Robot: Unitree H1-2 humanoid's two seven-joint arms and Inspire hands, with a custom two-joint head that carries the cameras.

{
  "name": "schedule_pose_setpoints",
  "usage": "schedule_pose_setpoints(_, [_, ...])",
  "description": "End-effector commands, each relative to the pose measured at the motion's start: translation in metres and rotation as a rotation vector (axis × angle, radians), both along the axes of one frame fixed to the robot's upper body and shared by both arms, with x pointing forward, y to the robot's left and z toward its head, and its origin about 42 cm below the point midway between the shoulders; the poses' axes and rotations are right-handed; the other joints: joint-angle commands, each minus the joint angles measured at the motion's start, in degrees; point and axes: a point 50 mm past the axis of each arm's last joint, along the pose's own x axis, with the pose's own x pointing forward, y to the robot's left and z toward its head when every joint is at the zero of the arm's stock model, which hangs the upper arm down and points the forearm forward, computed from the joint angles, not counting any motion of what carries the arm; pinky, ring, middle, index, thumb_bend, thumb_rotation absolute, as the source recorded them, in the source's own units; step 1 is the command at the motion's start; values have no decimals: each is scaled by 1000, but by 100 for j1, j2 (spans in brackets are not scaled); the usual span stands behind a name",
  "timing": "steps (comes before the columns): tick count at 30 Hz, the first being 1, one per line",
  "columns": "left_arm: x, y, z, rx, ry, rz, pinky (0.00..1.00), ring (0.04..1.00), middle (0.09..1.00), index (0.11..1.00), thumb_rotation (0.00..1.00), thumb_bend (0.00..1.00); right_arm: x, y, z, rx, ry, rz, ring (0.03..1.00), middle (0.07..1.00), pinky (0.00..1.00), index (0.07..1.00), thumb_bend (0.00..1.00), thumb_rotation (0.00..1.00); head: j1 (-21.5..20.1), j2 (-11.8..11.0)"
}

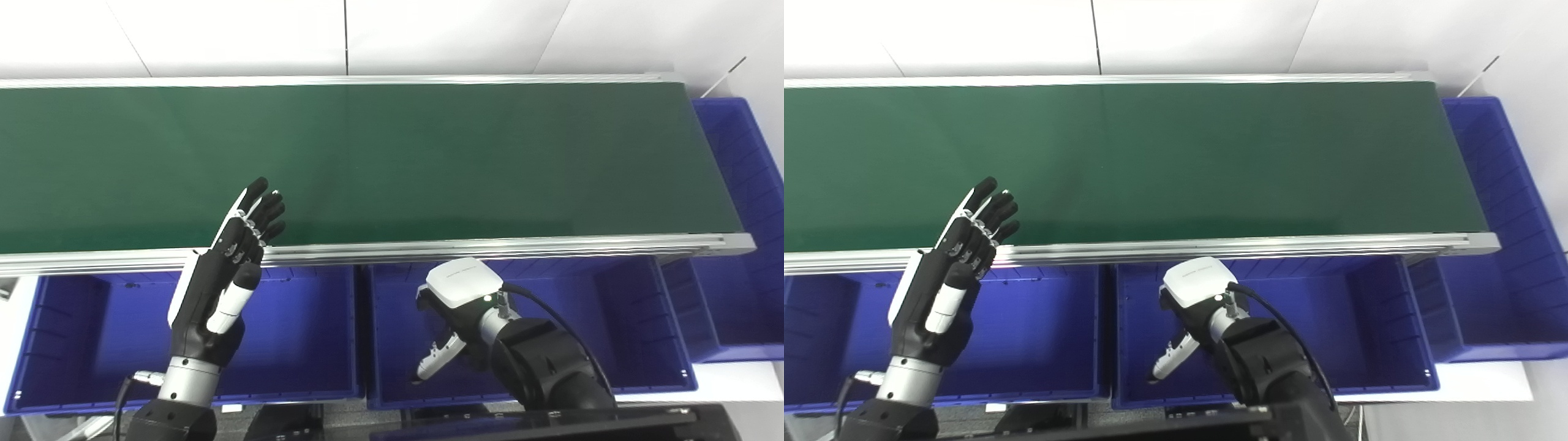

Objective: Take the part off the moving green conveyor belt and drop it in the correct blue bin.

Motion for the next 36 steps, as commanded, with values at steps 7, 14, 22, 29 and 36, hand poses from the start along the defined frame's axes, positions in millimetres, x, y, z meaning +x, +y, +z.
schedule_pose_setpoints(7, [-6, -4, 2, 4, -42, -12, 890, 907, 913, 935, 746, 770, -14, 2, 43, 214, -43, -20, 650, 742, 517, 752, 942, 886, 403, -136])
schedule_pose_setpoints(14, [-13, -9, -1, 21, -43, -19, 891, 903, 909, 939, 756, 760, -55, 7, 86, 853, 7, -410, 617, 680, 509, 693, 732, 676, 693, -410])
schedule_pose_setpoints(22, [-29, -14, -15, 15, -31, -13, 874, 895, 899, 921, 739, 751, -80, 18, 35, 1336, 9, -779, 658, 718, 573, 700, 642, 728, 1112, -864])
schedule_pose_setpoints(29, [-40, -18, -37, 43, 0, -11, 832, 871, 878, 893, 738, 812, -90, 13, -20, 1386, -130, -768, 678, 738, 603, 739, 717, 817, 1417, -1610])
schedule_pose_setpoints(36, [-44, -19, -46, 40, 9, -15, 786, 840, 849, 861, 711, 824, -93, 22, -42, 1488, -171, -738, 788, 867, 725, 958, 791, 768, 1341, -1911])
